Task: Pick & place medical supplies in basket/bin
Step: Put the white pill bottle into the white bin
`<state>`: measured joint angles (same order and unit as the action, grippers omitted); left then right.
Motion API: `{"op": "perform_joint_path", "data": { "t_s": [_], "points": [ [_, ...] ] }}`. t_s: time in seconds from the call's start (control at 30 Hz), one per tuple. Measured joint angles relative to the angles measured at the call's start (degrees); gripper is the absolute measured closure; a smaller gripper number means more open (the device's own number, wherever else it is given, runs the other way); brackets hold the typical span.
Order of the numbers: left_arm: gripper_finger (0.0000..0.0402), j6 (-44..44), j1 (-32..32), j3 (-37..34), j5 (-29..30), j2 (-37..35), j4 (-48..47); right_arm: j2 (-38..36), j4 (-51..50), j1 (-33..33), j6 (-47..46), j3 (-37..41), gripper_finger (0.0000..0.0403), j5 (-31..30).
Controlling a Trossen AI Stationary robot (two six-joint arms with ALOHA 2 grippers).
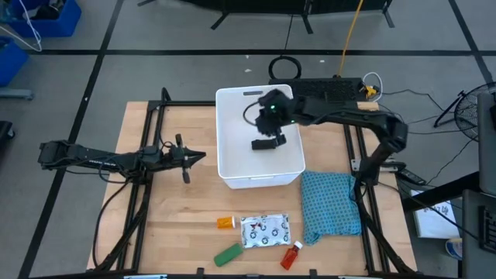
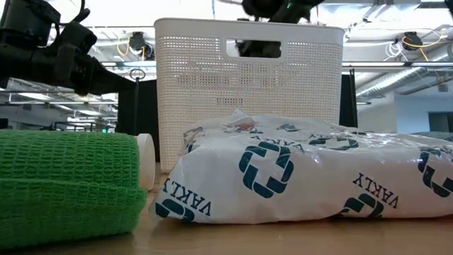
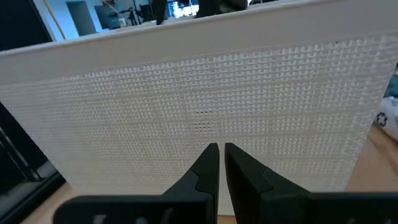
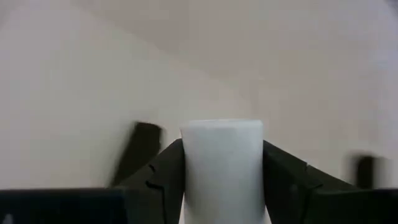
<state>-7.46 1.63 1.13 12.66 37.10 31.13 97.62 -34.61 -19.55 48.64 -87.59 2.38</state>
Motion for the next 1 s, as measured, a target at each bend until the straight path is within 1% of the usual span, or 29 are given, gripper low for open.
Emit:
{"op": "perform_joint_path", "data": {
  "t_s": [0.07, 0.13, 0.3, 0.43, 0.5, 0.57, 0.7, 0.77, 0.9, 1.0],
  "points": [
    [0.0371, -1.2, 0.0, 0.0, 0.0, 0.0, 0.0, 2.7, -0.6, 0.2, 0.6, 0.0, 0.0246, 4.0],
    [0.0371, -1.7, 0.0, 0.0, 0.0, 0.0, -0.1, 5.2, -0.5, 0.3, -0.2, 0.0, 0.0246, 6.5],
    [0.0371, -1.7, 0.0, 0.0, 0.0, 0.0, -2.1, 11.8, -0.4, -0.1, -5.7, 0.0, 0.0248, 7.8],
    [0.0371, -1.9, 0.0, 0.0, 0.0, 0.0, -3.6, 16.3, -0.3, -0.3, -6.8, 0.0, 0.0246, 8.5],
    [0.0371, -1.9, 0.0, 0.0, 0.0, 0.0, -3.7, 17.6, -0.6, -0.2, -6.9, -0.1, 0.0246, 10.0],
    [0.0371, -2.0, 0.0, 0.0, 0.0, 0.0, -3.9, 18.3, -0.9, -0.2, -7.0, -0.2, 0.0246, 11.5],
    [0.0371, -2.5, 0.0, 0.0, 0.0, 0.0, -4.0, 18.0, -0.9, 0.1, -7.0, 0.2, 0.0244, 11.6],
    [0.0371, -2.5, 0.0, 0.0, 0.0, 0.0, -4.0, 17.7, -1.3, 0.4, -6.6, 0.3, 0.0239, 12.8],
    [0.0371, -2.5, 0.0, 0.0, 0.0, 0.0, -4.1, 17.0, -0.8, 1.0, -7.1, 0.4, 0.0214, 12.3],
    [0.0371, -2.5, 0.0, 0.0, -0.2, 0.0, -4.1, 16.7, -1.1, 1.6, -7.5, 0.5, 0.0185, 9.7]
  ]
}}
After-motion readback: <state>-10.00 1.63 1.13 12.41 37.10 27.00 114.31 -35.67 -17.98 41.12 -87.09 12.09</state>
